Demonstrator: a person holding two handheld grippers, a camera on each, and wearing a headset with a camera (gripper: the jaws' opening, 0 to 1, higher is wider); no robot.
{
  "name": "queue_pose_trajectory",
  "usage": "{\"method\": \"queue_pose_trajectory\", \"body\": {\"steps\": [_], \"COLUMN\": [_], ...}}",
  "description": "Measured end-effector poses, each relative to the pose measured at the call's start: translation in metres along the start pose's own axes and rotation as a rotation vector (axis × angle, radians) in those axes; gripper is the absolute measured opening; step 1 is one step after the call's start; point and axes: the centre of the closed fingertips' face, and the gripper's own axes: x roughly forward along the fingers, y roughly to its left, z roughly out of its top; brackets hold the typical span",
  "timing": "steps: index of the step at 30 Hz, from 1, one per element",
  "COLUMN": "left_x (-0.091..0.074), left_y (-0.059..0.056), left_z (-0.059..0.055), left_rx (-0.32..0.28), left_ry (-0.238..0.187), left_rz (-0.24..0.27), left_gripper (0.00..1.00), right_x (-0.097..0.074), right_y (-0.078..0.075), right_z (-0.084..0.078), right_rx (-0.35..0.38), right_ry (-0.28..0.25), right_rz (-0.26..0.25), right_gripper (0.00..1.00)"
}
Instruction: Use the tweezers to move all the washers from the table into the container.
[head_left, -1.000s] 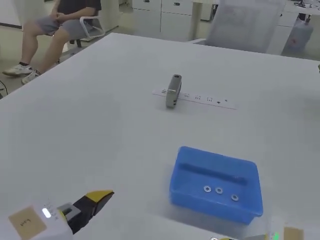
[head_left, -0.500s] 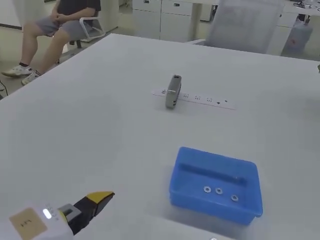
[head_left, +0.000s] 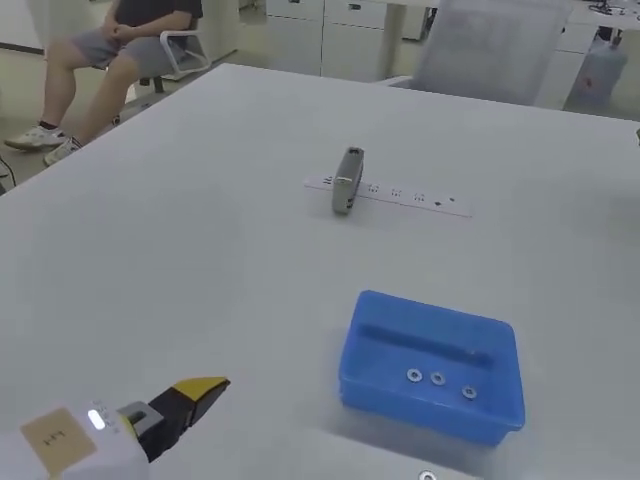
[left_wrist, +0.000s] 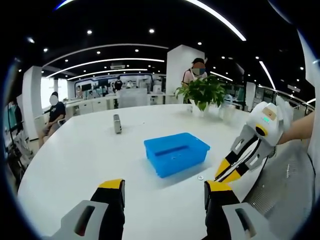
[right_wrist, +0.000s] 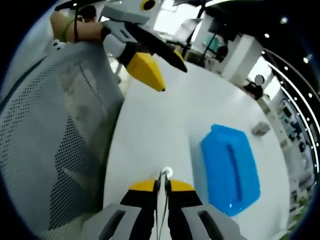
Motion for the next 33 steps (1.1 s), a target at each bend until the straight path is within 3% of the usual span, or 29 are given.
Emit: {"method": "queue_pose_trajectory", "body": {"steps": [12,16,20,22,27,33], "left_x": [-0.001,-0.001,-0.001,-0.001,-0.001,-0.001], "left_y": [0.001,0.002,0.002,0.002,0.002,0.002], "left_z": [0.001,0.002,0.002,0.002,0.002,0.001], "left_rx": [-0.007,-0.008,-0.009,-0.008,-0.009,-0.009], "left_ry": [-0.009,-0.011,-0.013,-0.012,-0.013,-0.01], "left_rz": [0.004,0.006,0.005,0.006,0.006,0.008], "left_gripper": [0.63,0.63,0.63,0.63,0.63,0.62], "right_x": [-0.024,-0.024,-0.016,-0.01,0.012,0.038], "right_y": [-0.046,-0.072,-0.1,-0.114,-0.129,-0.13], "right_z": [0.025,0.026,0.021,0.02,0.014,0.007], "right_rx": [0.052,0.1,0.197,0.192,0.218,0.217], "right_ry": [-0.093,-0.116,-0.115,-0.117,-0.078,-0.041], "right_rz": [-0.082,-0.114,-0.125,-0.134,-0.091,-0.011], "right_gripper": [0.04,0.04,0.04,0.04,0.04,0.04]}}
